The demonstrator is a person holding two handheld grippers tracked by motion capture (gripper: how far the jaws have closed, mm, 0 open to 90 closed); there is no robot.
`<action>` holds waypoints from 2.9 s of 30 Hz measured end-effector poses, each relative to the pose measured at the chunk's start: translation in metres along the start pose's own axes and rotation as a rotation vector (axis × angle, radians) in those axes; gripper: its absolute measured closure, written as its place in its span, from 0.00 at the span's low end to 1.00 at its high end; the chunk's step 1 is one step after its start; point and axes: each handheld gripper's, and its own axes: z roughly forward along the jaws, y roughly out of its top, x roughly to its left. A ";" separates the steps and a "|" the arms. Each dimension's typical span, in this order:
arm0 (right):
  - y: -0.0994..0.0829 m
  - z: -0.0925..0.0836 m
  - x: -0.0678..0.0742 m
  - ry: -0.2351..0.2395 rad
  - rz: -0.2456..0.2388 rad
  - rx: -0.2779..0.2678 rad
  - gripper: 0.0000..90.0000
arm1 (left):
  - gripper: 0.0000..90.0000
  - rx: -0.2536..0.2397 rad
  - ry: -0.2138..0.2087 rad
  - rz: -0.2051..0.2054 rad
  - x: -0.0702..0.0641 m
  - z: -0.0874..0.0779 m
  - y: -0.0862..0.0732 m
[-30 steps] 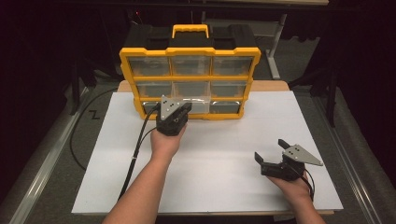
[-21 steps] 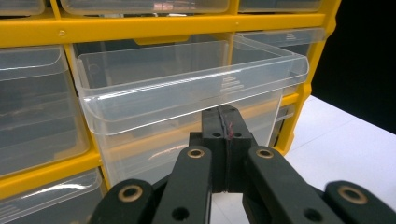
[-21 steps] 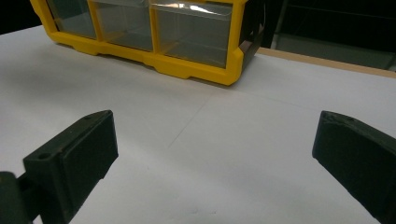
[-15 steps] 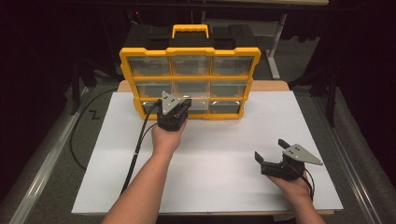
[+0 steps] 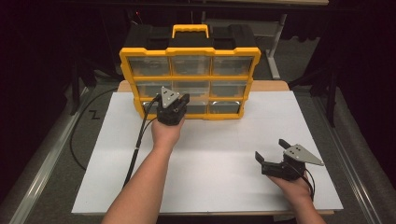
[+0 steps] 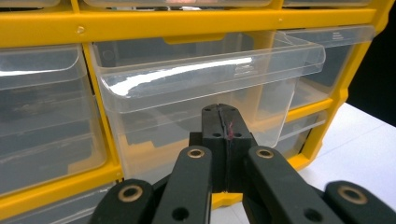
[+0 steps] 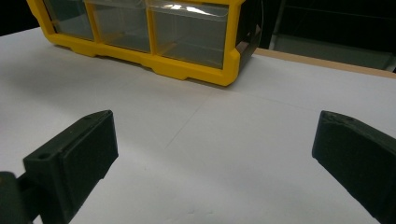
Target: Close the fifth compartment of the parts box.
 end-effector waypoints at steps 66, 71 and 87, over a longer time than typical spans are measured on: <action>-0.003 0.000 0.000 -0.013 -0.004 0.013 0.02 | 1.00 0.061 0.003 -0.038 0.045 -0.046 -0.035; -0.003 0.000 0.000 -0.012 -0.009 0.011 0.02 | 1.00 0.088 -0.009 -0.022 0.050 -0.062 -0.059; -0.003 -0.002 0.000 -0.018 -0.015 0.011 0.02 | 1.00 0.089 -0.011 0.007 0.057 -0.145 -0.112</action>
